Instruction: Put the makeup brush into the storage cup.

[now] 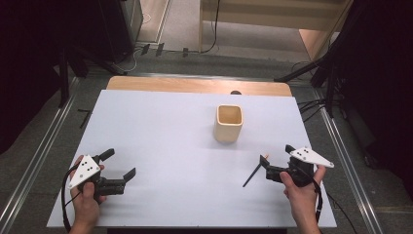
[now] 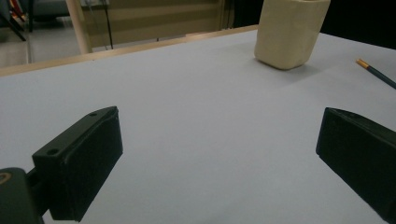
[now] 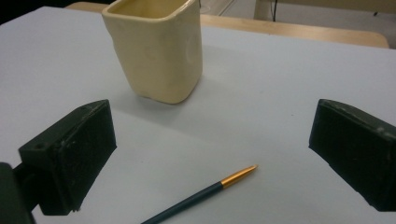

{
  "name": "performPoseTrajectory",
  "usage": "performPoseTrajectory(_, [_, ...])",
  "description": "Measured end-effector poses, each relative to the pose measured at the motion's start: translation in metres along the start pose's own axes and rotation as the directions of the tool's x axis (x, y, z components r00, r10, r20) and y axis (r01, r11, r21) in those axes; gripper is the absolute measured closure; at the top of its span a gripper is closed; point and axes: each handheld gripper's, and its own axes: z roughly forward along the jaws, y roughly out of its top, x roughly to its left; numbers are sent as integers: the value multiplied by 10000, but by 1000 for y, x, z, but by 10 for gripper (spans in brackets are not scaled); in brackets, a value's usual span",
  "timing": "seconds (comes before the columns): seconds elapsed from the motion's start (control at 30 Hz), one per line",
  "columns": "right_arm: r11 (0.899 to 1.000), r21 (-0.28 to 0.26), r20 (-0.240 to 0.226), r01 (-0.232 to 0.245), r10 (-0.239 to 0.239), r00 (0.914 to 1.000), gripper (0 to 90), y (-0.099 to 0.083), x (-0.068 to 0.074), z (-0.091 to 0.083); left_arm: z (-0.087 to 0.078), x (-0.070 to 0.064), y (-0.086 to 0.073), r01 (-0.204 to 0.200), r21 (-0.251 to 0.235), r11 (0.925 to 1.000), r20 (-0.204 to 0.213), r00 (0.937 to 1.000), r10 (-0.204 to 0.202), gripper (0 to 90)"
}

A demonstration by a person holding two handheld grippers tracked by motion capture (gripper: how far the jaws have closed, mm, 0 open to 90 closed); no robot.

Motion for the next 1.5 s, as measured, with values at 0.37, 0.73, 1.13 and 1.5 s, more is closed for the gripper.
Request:
performPoseTrajectory(0.37, [9865,1622,34,226,-234,9997,9,20,11,26,0,0,0,25,7,10000,1,10000,-25,9])
performPoseTrajectory(0.73, [9487,3161,358,-37,-80,9993,33,27,13,44,0,0,-1,50,24,10000,25,10000,-50,9])
performPoseTrajectory(1.13, [8945,4446,520,466,-777,9956,57,32,26,61,3,1,-3,24,183,9998,105,9999,-26,9])
performPoseTrajectory(1.5, [8594,5109,1174,-205,-461,9920,135,24,20,64,6,-1,-4,-223,363,9991,144,9997,218,9])
